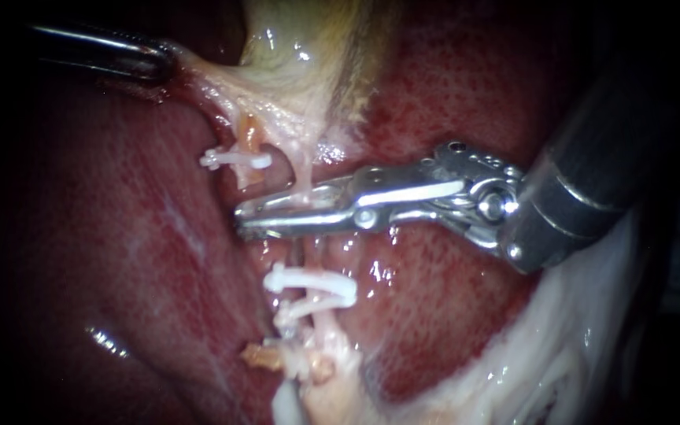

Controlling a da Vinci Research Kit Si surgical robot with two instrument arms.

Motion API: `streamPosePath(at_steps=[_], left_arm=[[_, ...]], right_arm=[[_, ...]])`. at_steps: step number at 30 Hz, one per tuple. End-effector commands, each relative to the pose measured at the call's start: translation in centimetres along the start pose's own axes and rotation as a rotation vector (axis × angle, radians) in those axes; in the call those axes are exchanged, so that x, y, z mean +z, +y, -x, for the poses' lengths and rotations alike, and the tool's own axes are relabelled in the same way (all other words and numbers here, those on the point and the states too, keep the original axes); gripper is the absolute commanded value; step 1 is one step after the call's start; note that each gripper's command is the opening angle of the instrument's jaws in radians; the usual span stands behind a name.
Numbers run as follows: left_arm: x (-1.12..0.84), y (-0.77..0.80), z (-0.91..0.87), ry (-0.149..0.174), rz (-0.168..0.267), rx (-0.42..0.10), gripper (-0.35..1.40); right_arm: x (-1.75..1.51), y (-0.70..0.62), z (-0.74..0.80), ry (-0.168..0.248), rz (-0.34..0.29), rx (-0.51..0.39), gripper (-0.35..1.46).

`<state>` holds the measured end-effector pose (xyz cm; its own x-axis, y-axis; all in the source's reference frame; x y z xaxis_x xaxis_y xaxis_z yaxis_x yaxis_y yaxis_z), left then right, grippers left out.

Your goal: Clipping third clip right tube

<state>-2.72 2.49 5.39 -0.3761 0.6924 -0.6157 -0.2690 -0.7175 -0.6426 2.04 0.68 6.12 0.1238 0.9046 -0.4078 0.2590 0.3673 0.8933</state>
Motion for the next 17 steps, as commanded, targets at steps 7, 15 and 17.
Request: streamPosePath(at_steps=[7, 15, 17], left_arm=[[0.0, 0.0, 0.0, 0.0, 0.0, 0.001, -0.35], [0.0, 0.0, 0.0, 0.0, 0.0, 0.001, -0.35], [0.0, 0.0, 0.0, 0.0, 0.0, 0.0, -0.35]], right_arm=[[0.0, 0.01, 0.0, 0.001, -0.001, 0.001, -0.35], [-0.02, 0.03, 0.0, 0.001, -0.001, 0.001, -0.35], [-0.02, 0.03, 0.01, 0.0, -0.001, 0.0, -0.35]])
